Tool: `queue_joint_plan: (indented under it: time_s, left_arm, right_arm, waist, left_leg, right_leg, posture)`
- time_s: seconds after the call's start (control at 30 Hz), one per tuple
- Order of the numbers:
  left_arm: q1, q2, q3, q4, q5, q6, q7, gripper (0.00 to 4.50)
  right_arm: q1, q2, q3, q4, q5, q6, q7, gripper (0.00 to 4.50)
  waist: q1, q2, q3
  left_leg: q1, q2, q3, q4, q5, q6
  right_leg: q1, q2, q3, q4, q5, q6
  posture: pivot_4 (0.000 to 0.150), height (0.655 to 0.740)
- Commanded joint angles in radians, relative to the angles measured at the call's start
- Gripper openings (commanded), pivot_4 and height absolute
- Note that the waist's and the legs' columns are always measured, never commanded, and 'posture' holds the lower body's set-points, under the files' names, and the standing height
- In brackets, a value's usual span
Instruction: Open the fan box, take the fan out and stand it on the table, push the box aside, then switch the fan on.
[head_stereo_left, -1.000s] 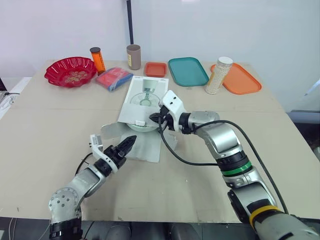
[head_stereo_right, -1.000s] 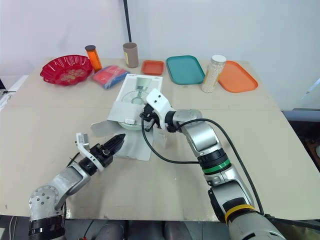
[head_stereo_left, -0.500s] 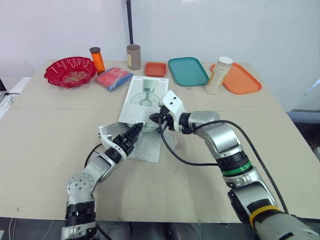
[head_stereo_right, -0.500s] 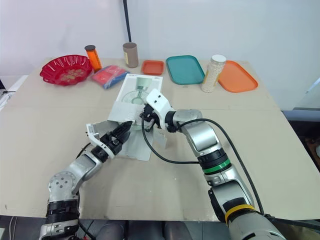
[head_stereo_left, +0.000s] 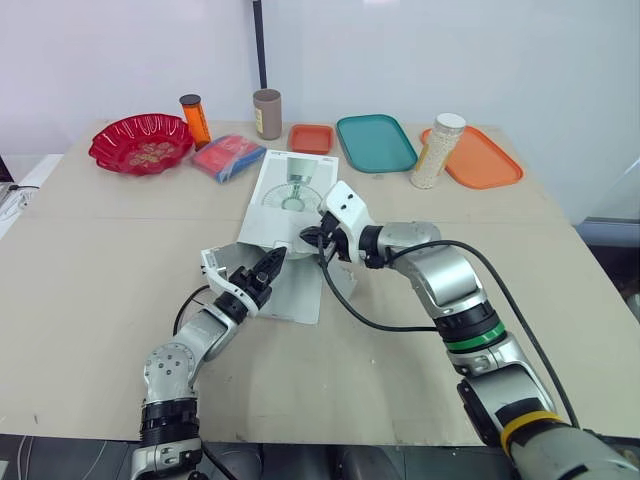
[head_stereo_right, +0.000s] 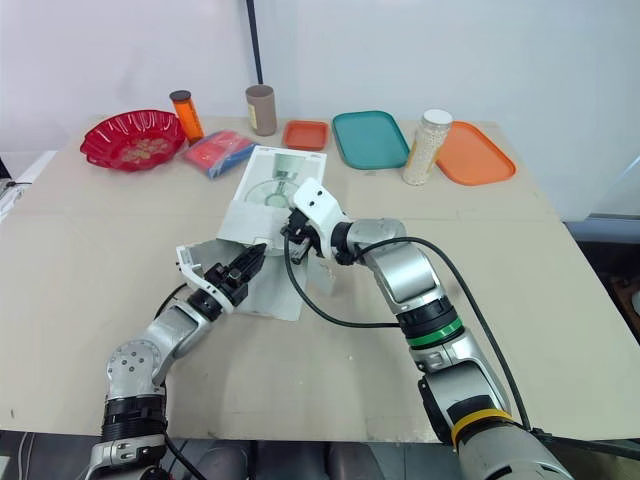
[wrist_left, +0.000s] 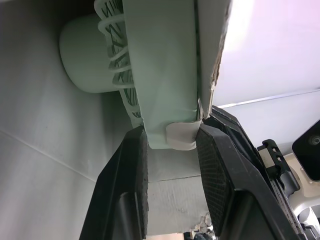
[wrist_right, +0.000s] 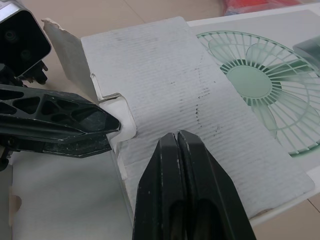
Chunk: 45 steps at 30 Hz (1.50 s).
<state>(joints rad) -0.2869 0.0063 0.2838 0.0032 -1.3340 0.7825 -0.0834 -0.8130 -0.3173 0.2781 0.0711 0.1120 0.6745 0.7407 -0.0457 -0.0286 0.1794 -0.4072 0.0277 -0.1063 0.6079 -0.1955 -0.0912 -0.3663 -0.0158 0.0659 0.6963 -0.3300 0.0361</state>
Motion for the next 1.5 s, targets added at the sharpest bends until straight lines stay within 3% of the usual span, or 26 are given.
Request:
queue_joint_plan:
  time_s: [0.03, 0.33, 0.37, 0.6, 0.9, 1.3, 1.5]
  left_arm:
    - [0.009, -0.003, 0.009, -0.006, 0.008, -0.002, 0.018, 0.98]
    - [0.042, 0.022, 0.004, -0.042, 0.009, 0.019, 0.003, 0.98]
    - [0.042, 0.023, 0.001, -0.046, 0.014, 0.017, 0.0, 2.0]
    - [0.078, 0.034, 0.019, -0.082, -0.011, 0.031, -0.001, 4.28]
    - [0.181, 0.101, -0.021, -0.135, 0.008, 0.092, -0.011, 4.28]
    - [0.033, 0.039, -0.019, 0.007, 0.07, 0.046, 0.043, 4.28]
    - [0.036, 0.059, -0.03, -0.002, 0.093, 0.088, 0.051, 4.28]
  right_arm:
    - [0.005, -0.002, 0.013, -0.019, -0.007, 0.006, 0.003, 0.0]
    - [0.01, 0.0, 0.013, -0.023, -0.007, 0.007, -0.002, 0.0]
    - [0.01, 0.001, 0.014, -0.023, -0.007, 0.006, -0.002, 0.0]
    - [0.012, 0.001, 0.013, -0.027, -0.007, 0.007, -0.002, 0.0]
    - [0.015, 0.001, 0.017, -0.029, -0.007, 0.006, 0.002, 0.0]
    - [0.016, -0.002, 0.025, -0.029, -0.012, -0.003, 0.007, 0.0]
    - [0.012, -0.004, 0.023, -0.027, -0.015, -0.007, 0.005, 0.0]
  waist:
    - [0.0, 0.0, 0.0]
    - [-0.002, 0.0, 0.0]
    - [-0.002, 0.0, 0.0]
    - [-0.002, 0.0, 0.0]
    - [-0.001, 0.0, 0.0]
    - [0.0, 0.0, 0.0]
    - [0.0, 0.0, 0.0]
  left_leg:
    - [0.0, 0.0, 0.0, 0.0, 0.0, 0.0]
    - [0.0, 0.0, 0.0, -0.001, 0.0, 0.0]
    - [0.0, 0.0, 0.0, -0.001, 0.0, 0.0]
    - [0.0, 0.0, 0.0, -0.001, 0.0, 0.0]
    - [0.001, 0.0, 0.0, -0.002, 0.001, -0.001]
    - [0.001, 0.0, 0.0, -0.002, 0.001, -0.002]
    - [0.001, 0.0, 0.0, -0.002, 0.002, -0.003]
  right_leg:
    - [0.0, 0.0, 0.0, 0.0, 0.0, 0.0]
    - [0.0, 0.0, 0.0, 0.0, 0.0, 0.0]
    - [0.0, 0.0, 0.0, 0.0, 0.0, 0.0]
    - [0.0, 0.0, 0.0, -0.001, 0.0, 0.0]
    - [0.0, 0.0, 0.0, -0.001, 0.0, 0.0]
    - [0.001, 0.0, 0.0, -0.001, 0.0, 0.0]
    - [0.001, 0.0, 0.0, -0.001, 0.0, 0.0]
  posture:
    - [0.15, 0.74]
    - [0.15, 0.74]
    - [0.15, 0.74]
    - [0.15, 0.74]
    - [0.15, 0.74]
    - [0.15, 0.74]
    - [0.15, 0.74]
